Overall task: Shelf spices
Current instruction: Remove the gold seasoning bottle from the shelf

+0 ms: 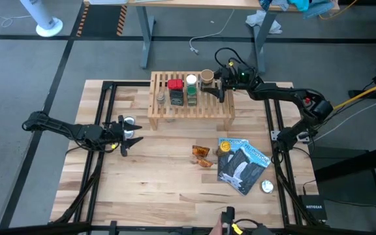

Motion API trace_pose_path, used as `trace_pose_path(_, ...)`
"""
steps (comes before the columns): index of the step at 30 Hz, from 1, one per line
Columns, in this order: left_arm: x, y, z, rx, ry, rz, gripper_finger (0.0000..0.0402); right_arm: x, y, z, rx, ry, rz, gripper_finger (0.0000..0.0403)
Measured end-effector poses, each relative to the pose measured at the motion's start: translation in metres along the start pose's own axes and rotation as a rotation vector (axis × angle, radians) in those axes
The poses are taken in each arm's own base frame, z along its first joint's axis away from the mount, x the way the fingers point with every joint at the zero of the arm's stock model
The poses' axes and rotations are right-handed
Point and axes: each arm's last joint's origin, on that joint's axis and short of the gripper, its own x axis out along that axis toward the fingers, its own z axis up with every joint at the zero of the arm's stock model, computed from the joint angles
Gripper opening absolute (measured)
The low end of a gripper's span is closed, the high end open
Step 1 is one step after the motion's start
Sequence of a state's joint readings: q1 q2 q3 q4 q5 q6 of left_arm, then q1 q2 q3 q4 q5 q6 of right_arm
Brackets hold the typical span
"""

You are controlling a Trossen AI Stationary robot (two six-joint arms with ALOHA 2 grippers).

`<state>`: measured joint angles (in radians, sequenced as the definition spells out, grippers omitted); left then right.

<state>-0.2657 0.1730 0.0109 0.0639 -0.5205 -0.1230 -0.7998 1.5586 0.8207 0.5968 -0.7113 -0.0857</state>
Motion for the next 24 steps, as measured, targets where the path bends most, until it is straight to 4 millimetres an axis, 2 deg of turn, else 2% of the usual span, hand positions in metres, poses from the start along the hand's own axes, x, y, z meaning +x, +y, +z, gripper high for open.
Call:
trace_pose_path(4, 0.0000, 0.0000, 0.0000, 0.000, 0.000, 0.000, 0.0241, 0.0001, 0.0002, 0.0000, 0.000, 0.000, 0.004, 0.0340)
trace_pose_path(11, 0.0000, 0.0000, 0.0000, 0.000, 0.000, 0.000, 0.0241, 0.0002, 0.0001, 0.0000, -0.001, 0.000, -0.001, 0.0282)
trace_pose_path(20, 0.0000, 0.0000, 0.0000, 0.000, 0.000, 0.000, 0.0241, -0.0003, 0.0016, 0.0010, 0.028, -0.003, 0.033, 0.0282)
trace_pose_path(24, 0.0000, 0.0000, 0.0000, 0.000, 0.000, 0.000, 0.0241, -0.0045, 0.0047, 0.0084, 0.020, -0.016, 0.034, 0.0282)
